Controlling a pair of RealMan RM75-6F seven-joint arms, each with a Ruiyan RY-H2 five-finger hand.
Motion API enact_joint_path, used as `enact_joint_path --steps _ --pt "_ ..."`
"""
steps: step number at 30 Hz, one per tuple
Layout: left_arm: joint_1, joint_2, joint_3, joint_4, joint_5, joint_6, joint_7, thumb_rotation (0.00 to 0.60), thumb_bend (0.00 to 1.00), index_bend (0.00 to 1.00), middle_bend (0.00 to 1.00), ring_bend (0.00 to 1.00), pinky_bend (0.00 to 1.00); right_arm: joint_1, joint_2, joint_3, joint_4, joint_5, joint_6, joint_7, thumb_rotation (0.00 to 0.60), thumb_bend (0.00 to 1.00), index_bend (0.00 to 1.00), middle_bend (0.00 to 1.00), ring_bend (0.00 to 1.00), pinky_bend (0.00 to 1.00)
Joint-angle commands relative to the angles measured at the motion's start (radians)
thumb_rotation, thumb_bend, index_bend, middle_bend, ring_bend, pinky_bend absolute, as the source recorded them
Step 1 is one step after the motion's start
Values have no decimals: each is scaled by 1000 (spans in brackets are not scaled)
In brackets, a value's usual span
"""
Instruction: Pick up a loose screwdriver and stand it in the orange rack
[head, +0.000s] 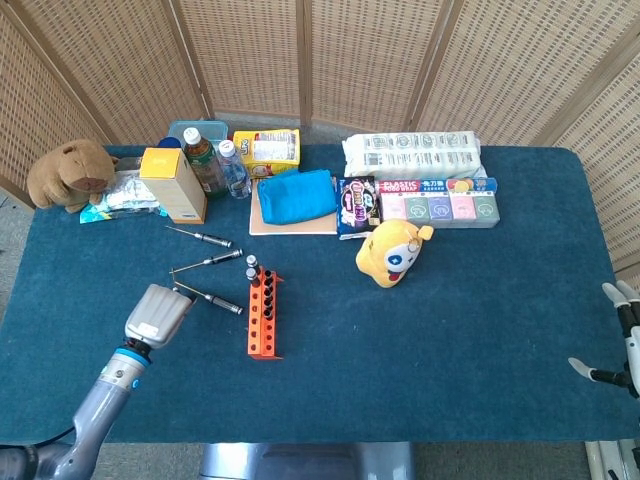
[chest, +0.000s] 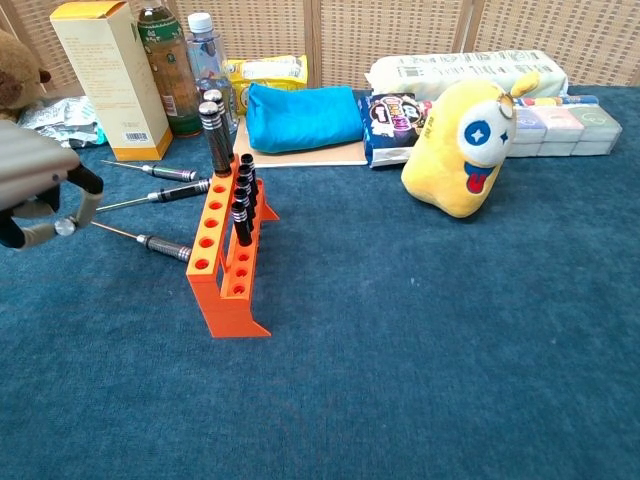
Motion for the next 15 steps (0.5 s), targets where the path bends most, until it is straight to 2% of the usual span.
enact_joint_path --steps 1,15 --pt "9 45 -4 -43 17 10 -34 600 393 552 1000 1000 1000 0 -1 -1 -2 -1 0 -3 600 0 0 0 0 0" --pt "35 186 -22 -165 63 30 -141 600 393 551 1000 1000 1000 4 -7 -8 -6 -10 -4 -18 600 0 0 0 0 0"
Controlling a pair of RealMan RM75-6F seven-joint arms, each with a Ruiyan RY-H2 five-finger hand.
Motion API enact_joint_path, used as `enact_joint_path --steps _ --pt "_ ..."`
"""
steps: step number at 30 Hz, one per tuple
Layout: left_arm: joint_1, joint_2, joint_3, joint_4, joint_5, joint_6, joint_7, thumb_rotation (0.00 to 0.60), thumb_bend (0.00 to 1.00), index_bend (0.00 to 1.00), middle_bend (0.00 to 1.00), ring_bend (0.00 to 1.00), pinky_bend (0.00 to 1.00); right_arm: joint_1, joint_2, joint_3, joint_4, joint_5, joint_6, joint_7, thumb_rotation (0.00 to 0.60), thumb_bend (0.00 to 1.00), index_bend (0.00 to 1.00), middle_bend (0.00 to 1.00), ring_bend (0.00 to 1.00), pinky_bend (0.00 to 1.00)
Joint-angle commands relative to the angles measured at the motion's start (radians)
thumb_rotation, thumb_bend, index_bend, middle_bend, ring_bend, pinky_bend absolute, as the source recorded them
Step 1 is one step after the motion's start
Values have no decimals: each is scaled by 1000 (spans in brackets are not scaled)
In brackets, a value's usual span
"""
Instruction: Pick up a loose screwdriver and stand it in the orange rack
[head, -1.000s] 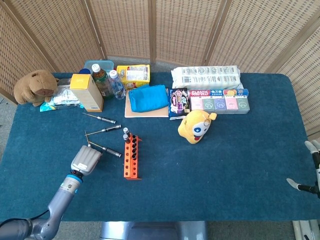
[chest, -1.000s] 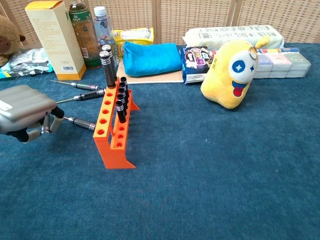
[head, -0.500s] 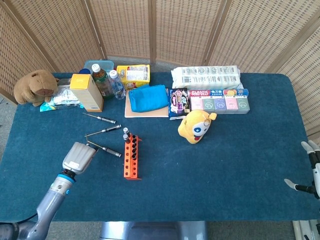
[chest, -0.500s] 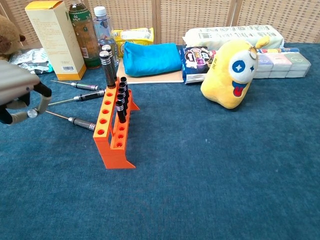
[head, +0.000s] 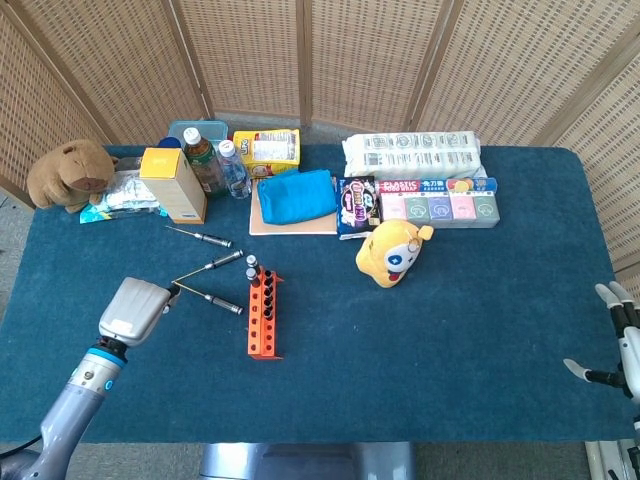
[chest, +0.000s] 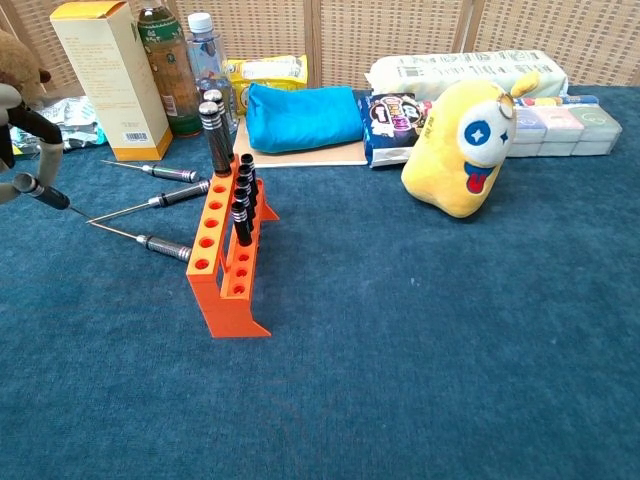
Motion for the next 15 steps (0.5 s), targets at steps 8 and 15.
enact_joint_path --steps 8,15 --pt "14 73 -12 -62 31 12 -48 600 392 552 1000 1000 1000 1 -2 -3 0 -7 2 -4 600 0 0 0 0 0" --pt "23 143 -24 -126 53 20 -83 600 393 551 1000 1000 1000 -1 0 -4 -1 -12 6 1 600 0 0 0 0 0"
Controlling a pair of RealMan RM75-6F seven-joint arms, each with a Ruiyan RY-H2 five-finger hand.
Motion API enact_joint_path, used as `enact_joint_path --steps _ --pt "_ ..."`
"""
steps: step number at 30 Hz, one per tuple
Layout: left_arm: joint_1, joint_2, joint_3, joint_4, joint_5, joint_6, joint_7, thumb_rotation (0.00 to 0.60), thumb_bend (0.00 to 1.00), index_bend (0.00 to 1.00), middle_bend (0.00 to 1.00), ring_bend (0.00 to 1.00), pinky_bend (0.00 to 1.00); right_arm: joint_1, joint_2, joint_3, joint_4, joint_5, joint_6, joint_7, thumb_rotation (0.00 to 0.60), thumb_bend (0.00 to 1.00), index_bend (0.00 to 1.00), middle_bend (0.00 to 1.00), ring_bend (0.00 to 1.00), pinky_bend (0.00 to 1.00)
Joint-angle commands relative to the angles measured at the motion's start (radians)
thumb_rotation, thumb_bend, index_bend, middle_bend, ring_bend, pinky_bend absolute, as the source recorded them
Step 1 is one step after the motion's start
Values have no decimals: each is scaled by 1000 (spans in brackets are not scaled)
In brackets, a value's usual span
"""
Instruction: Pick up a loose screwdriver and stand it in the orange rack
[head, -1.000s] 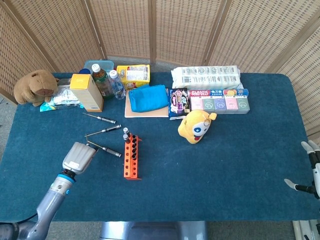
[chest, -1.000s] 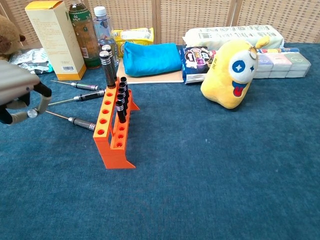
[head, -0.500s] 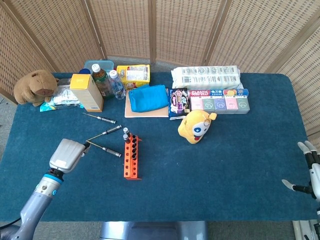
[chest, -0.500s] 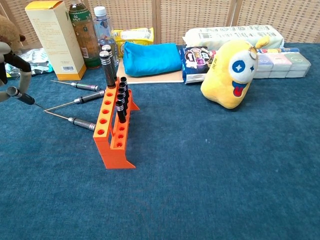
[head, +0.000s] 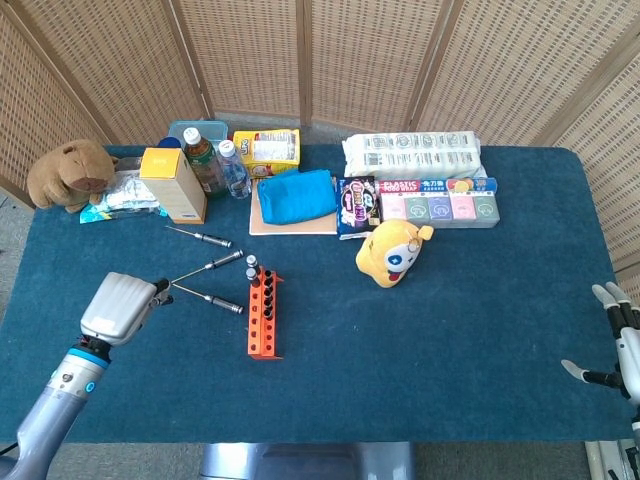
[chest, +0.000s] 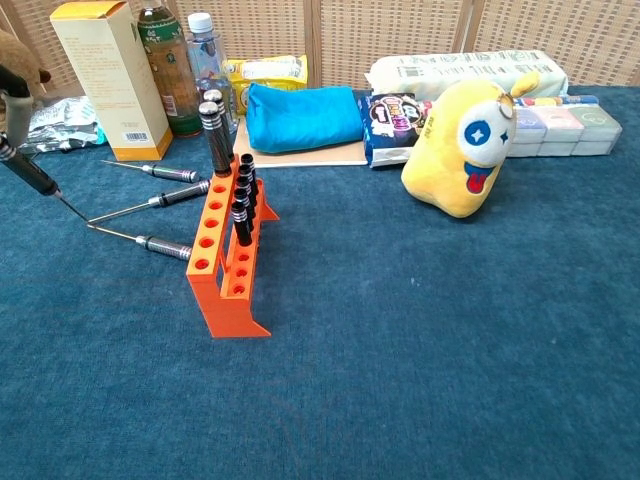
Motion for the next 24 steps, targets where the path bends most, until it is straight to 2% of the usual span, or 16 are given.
enact_joint_path --steps 1,12,24 --pt "3 32 -7 -32 13 0 -13 600 392 551 1000 1000 1000 -1 2 -1 -2 -3 2 3 600 0 0 0 0 0" --pt "-29 130 -53 -147 -24 -69 -100 600 392 551 1000 1000 1000 -2 6 -2 -2 -7 4 13 600 0 0 0 0 0" --pt "-132 221 -153 -235 -185 -146 -123 600 392 551 1000 1000 1000 4 1 -3 2 -3 -6 7 600 0 0 0 0 0"
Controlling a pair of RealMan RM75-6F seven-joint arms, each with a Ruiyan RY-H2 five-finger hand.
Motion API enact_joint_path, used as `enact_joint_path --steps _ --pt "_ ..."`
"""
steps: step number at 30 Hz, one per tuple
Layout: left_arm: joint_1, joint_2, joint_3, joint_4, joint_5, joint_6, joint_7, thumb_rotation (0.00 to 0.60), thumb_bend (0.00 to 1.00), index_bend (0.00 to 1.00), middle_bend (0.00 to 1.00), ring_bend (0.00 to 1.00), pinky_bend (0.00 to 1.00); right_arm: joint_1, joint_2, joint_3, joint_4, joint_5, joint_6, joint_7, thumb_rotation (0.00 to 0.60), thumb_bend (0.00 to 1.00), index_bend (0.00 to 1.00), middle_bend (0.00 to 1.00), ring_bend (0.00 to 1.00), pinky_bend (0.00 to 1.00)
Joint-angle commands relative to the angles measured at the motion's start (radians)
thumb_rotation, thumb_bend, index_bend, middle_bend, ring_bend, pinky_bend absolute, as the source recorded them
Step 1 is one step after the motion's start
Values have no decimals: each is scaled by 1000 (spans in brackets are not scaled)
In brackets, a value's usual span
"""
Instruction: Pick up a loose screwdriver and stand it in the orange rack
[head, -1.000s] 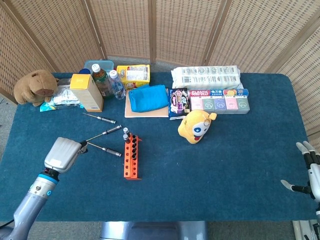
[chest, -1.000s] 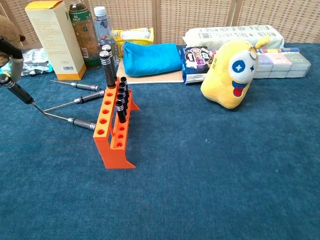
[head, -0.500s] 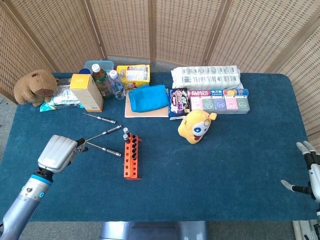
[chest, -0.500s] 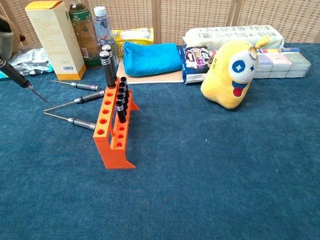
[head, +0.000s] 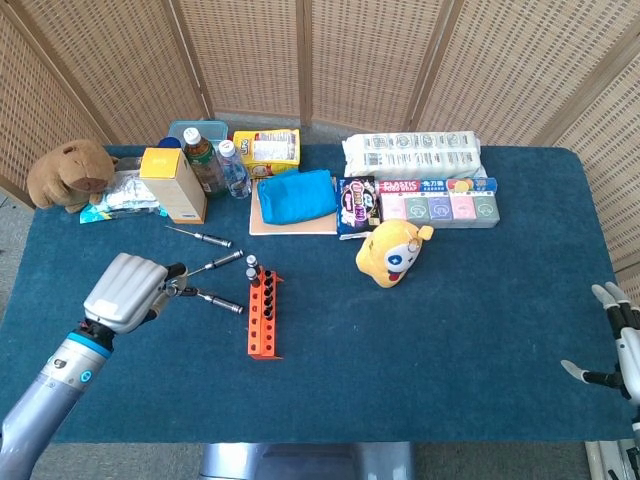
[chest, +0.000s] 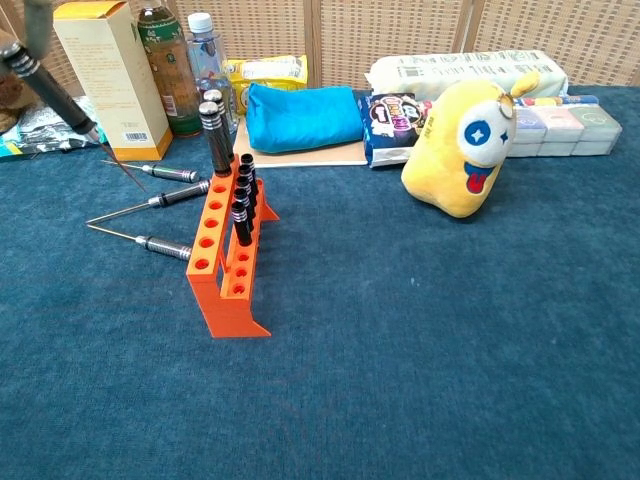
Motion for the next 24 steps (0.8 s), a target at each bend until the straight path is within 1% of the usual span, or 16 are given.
enact_joint_path --steps 1,7,16,24 --pt "-37 19 -30 -25 -55 -26 -7 600 392 551 1000 1000 1000 2 -2 0 2 2 -4 -2 600 0 0 0 0 0" --pt "-82 35 -50 -57 -102 -33 28 600 391 551 1000 1000 1000 6 -4 0 5 9 -13 -4 600 0 0 0 0 0" --pt "-159 20 -80 -109 -175 -16 90 600 392 551 1000 1000 1000 7 -3 1 7 13 -15 0 600 0 0 0 0 0" --pt "-200 -4 -77 -109 -213 -18 102 600 392 551 1000 1000 1000 4 3 4 7 16 -11 13 600 0 0 0 0 0"
